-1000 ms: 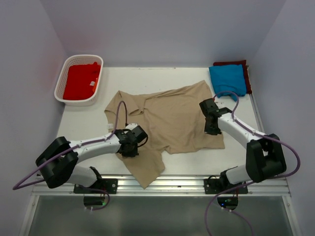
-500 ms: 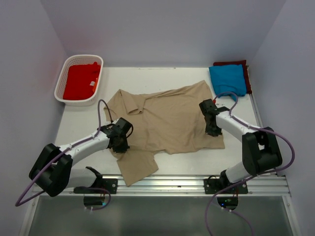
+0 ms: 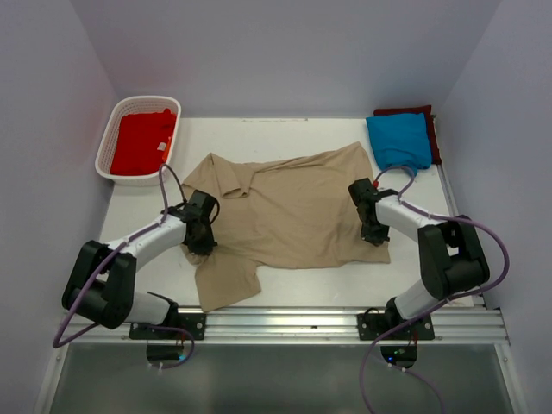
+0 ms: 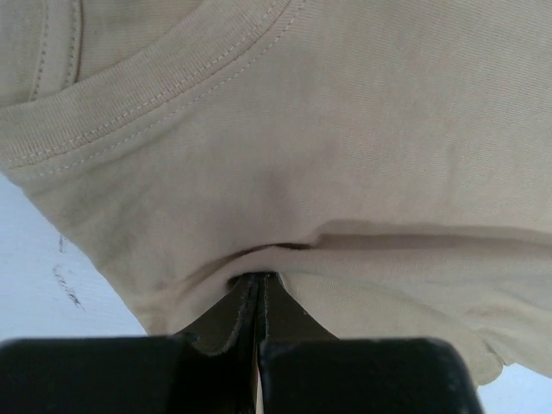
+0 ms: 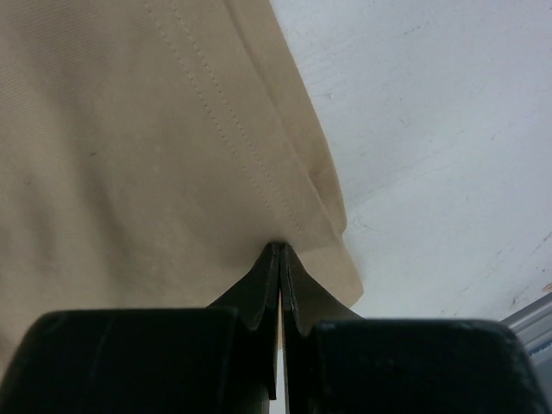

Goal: Fold and stack the t-shirts
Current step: Flatten out the tshirt

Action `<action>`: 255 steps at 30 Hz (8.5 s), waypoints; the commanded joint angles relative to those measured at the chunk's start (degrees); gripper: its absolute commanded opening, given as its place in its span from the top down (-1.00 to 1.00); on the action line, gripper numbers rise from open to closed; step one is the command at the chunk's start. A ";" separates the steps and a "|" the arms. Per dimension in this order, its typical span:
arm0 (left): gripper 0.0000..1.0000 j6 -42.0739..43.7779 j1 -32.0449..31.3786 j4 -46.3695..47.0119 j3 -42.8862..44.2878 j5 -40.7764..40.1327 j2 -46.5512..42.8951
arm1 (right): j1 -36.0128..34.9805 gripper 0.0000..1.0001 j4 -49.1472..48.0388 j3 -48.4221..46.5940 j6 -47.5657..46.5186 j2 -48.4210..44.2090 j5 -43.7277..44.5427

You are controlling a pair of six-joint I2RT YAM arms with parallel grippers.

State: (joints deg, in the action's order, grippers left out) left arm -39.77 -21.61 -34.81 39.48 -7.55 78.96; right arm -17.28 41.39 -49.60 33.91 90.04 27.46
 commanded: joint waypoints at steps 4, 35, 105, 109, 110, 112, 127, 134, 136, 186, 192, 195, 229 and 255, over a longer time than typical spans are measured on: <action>1.00 4.43 3.85 0.36 3.31 2.53 -1.87 | 1.02 1.00 -0.08 0.21 1.86 1.36 1.89; 1.00 11.91 15.19 0.53 11.76 13.09 -4.69 | 1.19 1.00 20.04 -3.30 12.48 1.37 0.47; 0.62 19.20 4.47 2.55 54.56 12.48 45.06 | -0.04 0.36 -1.75 -5.77 -6.49 -22.72 -22.98; 0.62 19.20 4.47 1.94 54.82 11.68 44.70 | -0.04 0.36 -1.75 -5.77 -6.49 -22.72 -22.46; 0.62 19.20 4.47 1.41 55.17 11.07 44.70 | -0.04 0.37 -1.92 -5.68 -6.49 -22.63 -22.37; 0.63 19.20 4.47 1.15 55.35 10.72 44.53 | -0.04 0.38 -2.01 -5.68 -6.49 -22.63 -22.10; 1.00 18.06 4.47 -0.35 56.49 7.82 40.40 | 0.05 0.41 -2.01 -5.68 -6.40 -22.28 -21.40; 1.00 16.57 4.47 1.40 55.53 8.08 34.62 | -0.04 0.42 -2.01 -5.59 -6.49 -22.01 -21.22; 1.00 15.78 4.55 3.33 54.82 8.95 32.58 | -0.04 0.43 -2.01 -5.59 -6.49 -21.84 -21.48; 1.00 -27.12 26.35 62.93 80.05 35.68 70.28 | -0.04 0.45 -6.14 -9.81 -7.98 -11.03 -19.11; 1.00 -27.20 27.40 63.02 84.86 32.43 72.03 | -0.04 0.46 -7.90 -10.25 -8.07 -8.83 -19.82; 1.00 -28.52 28.02 65.38 85.93 31.37 73.35 | -0.04 0.49 -8.69 -10.42 -8.07 -7.86 -20.25; -0.87 -0.23 16.16 48.88 18.98 30.59 7.72 | 1.28 -0.19 -13.36 -20.40 -7.72 -2.96 -7.24; -0.46 9.53 7.98 25.93 6.04 26.54 9.81 | 9.72 1.00 4.23 -79.33 -4.38 50.76 -14.46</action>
State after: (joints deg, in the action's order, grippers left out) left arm -31.88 -13.04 -7.35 45.10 19.03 88.05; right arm -8.29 42.02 -126.56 28.53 142.06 9.69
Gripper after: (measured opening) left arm 0.736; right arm 0.009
